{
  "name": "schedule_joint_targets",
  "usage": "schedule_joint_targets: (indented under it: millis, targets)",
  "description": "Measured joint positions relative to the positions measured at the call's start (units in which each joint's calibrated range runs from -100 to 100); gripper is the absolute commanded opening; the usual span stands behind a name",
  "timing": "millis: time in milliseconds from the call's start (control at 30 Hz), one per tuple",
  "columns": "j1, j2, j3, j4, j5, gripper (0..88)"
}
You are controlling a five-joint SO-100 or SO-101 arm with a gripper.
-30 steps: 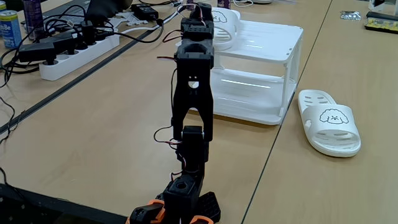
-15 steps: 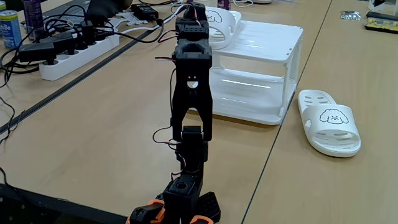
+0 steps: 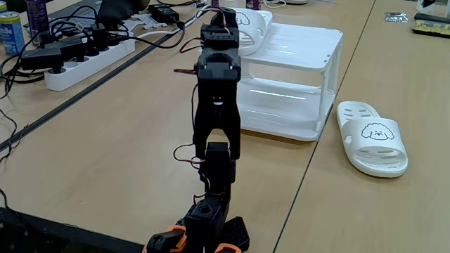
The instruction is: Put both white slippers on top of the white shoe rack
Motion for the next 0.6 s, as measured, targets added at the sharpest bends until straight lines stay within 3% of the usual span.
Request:
schedule_joint_targets:
  millis: [300,600]
  targets:
    - [7.1,-13.0,6.6,0.0,0.0,21.6]
    - [38.7,-18.9,21.5,0.0,0.0,22.0]
